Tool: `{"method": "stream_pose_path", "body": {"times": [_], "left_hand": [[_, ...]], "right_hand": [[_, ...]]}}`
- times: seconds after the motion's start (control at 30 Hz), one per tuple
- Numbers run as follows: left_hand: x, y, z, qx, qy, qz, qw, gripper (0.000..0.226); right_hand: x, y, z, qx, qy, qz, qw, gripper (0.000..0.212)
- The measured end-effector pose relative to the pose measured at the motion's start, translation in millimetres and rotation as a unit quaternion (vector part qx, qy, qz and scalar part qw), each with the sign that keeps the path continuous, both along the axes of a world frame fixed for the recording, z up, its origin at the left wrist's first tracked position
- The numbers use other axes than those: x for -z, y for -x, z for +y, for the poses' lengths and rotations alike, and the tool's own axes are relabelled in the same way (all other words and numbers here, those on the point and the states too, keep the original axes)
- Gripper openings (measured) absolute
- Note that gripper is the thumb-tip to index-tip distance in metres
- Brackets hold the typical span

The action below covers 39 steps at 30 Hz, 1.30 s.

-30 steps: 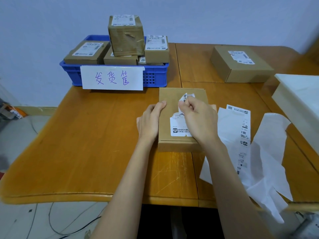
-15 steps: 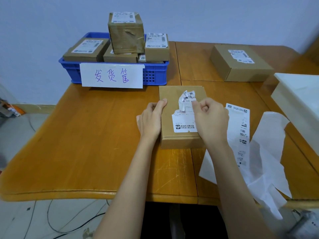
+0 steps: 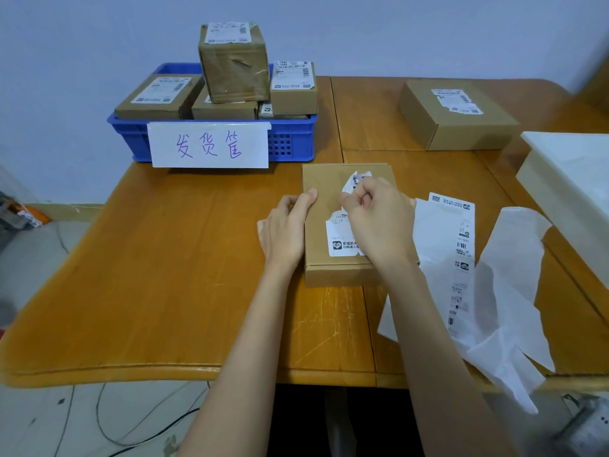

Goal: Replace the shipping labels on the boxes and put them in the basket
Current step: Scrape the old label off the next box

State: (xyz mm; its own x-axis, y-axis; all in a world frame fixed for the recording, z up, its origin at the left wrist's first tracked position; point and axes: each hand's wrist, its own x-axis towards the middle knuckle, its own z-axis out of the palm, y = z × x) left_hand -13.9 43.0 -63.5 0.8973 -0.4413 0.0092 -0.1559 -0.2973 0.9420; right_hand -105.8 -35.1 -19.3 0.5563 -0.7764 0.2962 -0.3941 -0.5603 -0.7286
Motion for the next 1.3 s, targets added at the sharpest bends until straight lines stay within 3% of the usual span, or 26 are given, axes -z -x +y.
{"method": "stream_pose_path", "body": {"times": [0.17,0.67,0.8,0.87,0.93,1.03,1.17,1.3], "left_hand": [[0.4,0.3,-0.2,-0.001,-0.001,0.0,1.0,0.086],[12.6,-9.4,-2.1,0.038,-0.053,-0.074,0.995,0.073],[16.1,-9.5,-3.4,0.031,-0.056,-0.095,0.993,0.075],[17.8,-10.4,-3.5,0.031,-0.057,-0.097,0.993,0.076],[18.0,-10.7,-4.1,0.034,-0.055,-0.098,0.993,0.079],[18.5,-10.9,-3.8,0.033,-0.059,-0.108,0.992,0.081],[19.2,-9.1,-4.7,0.024,-0.047,-0.098,0.994,0.073],[19.0,-8.4,-4.7,0.025,-0.051,-0.104,0.993,0.075]], "right_hand": [[-0.8,2.0,0.2,-0.009,-0.031,-0.049,0.998,0.041],[-2.7,7.1,0.5,-0.015,-0.024,-0.067,0.997,0.033],[-6.1,7.4,-1.1,0.021,-0.045,-0.08,0.996,0.043],[-2.3,5.9,-2.6,0.049,-0.034,-0.1,0.993,0.033],[1.3,6.2,-10.4,0.071,-0.02,-0.118,0.99,0.006],[3.4,10.5,-21.8,0.057,-0.01,-0.073,0.996,0.024],[4.5,11.6,-24.0,0.034,0.023,-0.067,0.997,0.005],[3.2,10.7,-23.0,0.014,0.017,-0.073,0.997,0.004]]}}
